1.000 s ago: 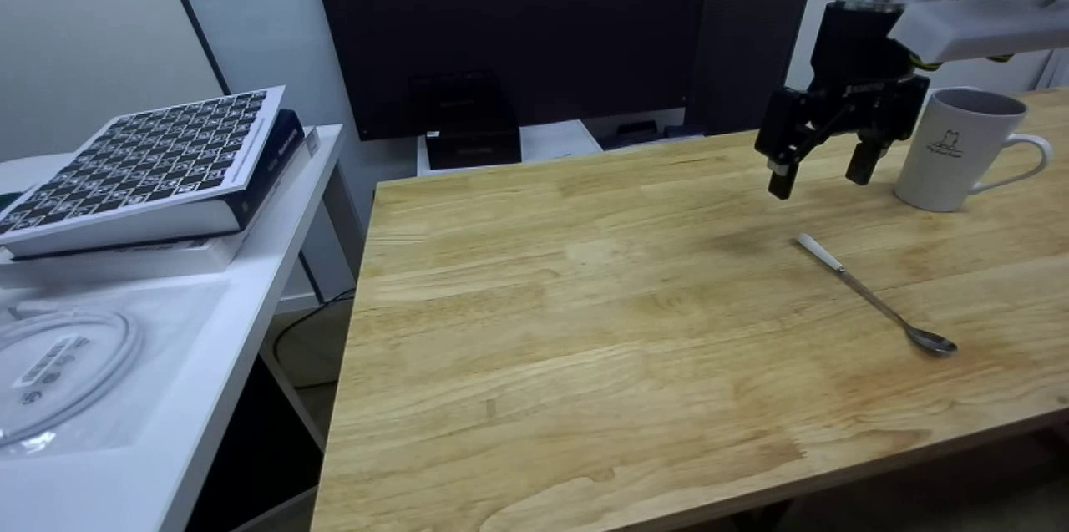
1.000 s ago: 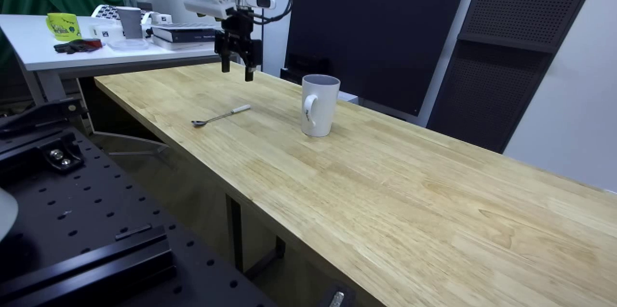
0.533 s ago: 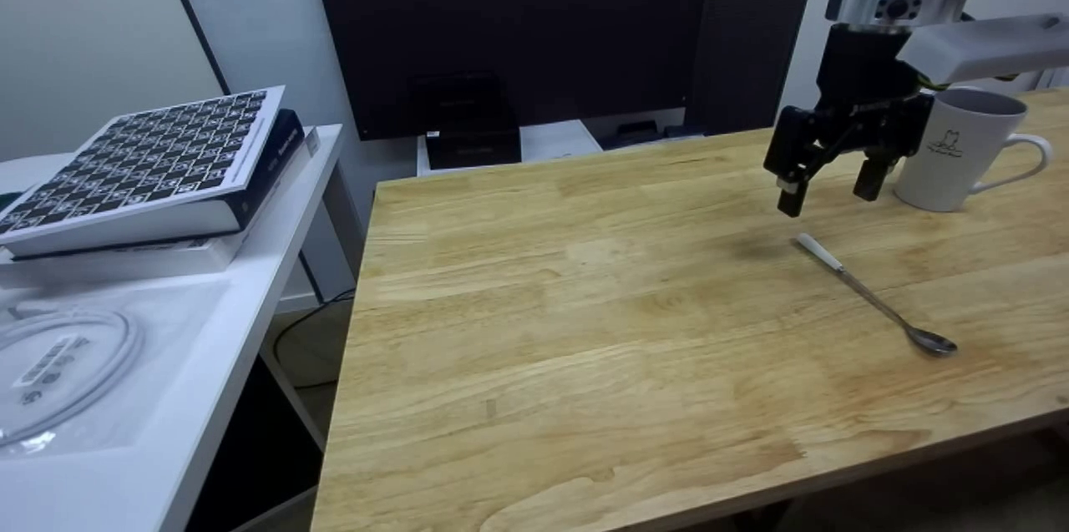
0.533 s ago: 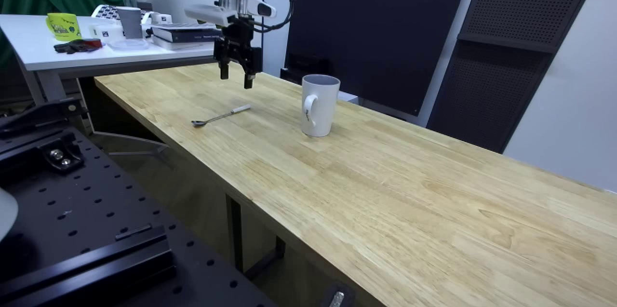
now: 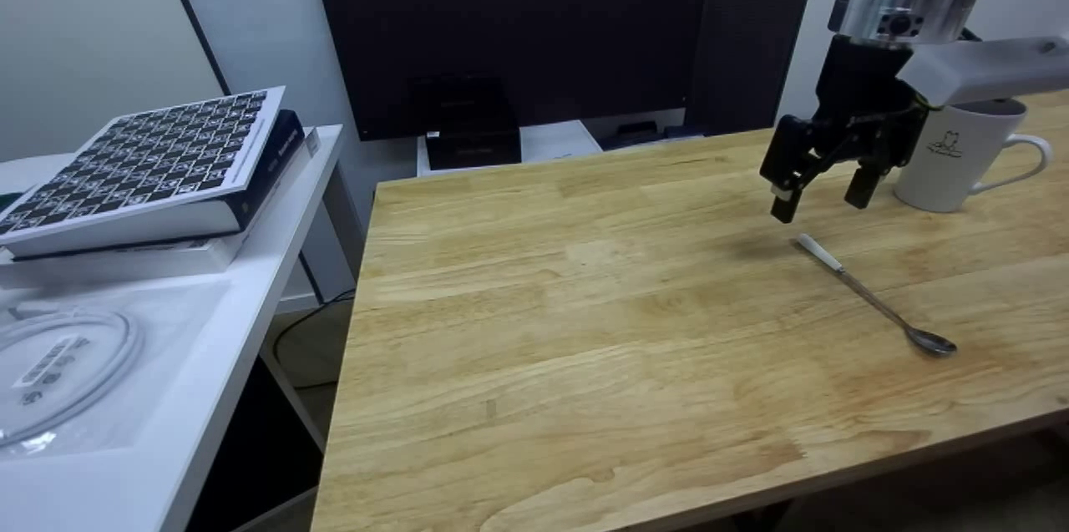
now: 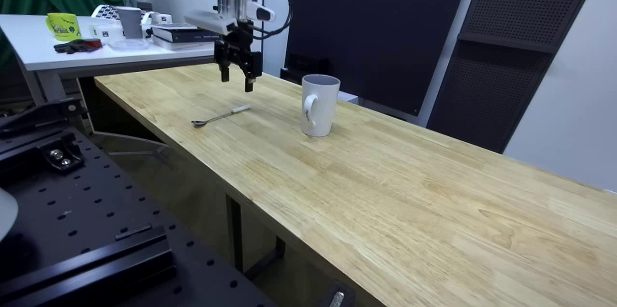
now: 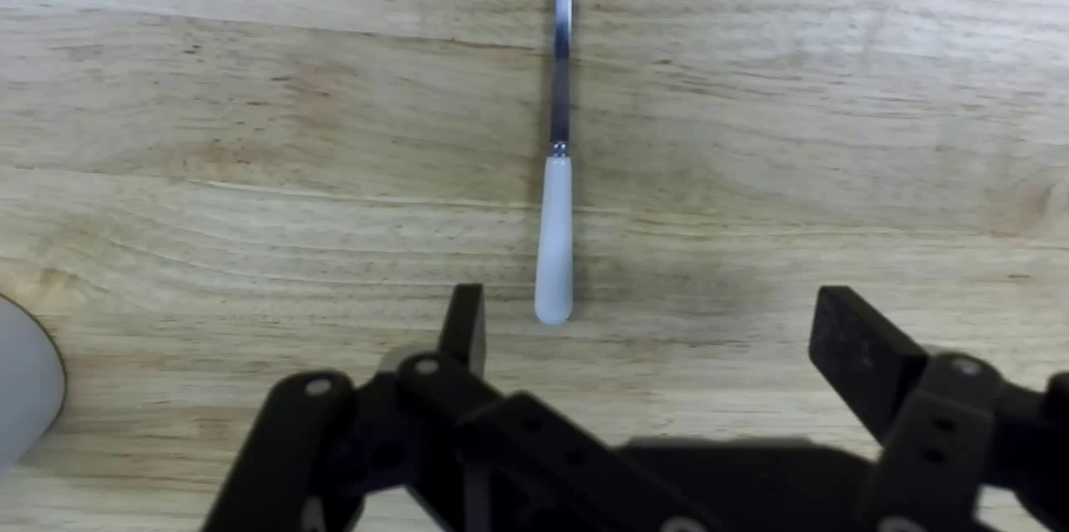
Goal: Pick the spoon on the table and put it in the mug
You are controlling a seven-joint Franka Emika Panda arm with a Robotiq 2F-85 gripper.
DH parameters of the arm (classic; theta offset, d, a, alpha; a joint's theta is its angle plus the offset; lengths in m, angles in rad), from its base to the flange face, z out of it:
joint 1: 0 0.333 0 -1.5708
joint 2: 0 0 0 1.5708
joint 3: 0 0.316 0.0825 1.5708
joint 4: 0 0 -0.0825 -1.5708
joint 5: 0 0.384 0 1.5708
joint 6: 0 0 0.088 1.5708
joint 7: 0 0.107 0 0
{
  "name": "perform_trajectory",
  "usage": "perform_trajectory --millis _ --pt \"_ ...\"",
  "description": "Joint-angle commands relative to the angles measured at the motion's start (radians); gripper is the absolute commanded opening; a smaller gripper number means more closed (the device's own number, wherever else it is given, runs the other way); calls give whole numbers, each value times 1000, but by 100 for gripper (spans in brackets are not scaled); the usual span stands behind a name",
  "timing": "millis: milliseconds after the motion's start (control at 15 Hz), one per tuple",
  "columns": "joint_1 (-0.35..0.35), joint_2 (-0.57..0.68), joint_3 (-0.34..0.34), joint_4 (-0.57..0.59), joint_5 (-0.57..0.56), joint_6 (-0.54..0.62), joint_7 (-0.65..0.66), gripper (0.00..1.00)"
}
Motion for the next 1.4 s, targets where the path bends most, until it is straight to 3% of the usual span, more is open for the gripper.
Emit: perform_trajectory --millis 0,1000,1067,1133,1333 --pt "-5 23 -1 -13 15 69 -23 100" --pt "32 108 -67 -5 7 161 -44 100" --pt "35 111 -67 -3 6 157 -45 75" --pt "45 116 -73 1 4 157 -41 74" --pt "74 128 -92 8 -1 152 -31 53"
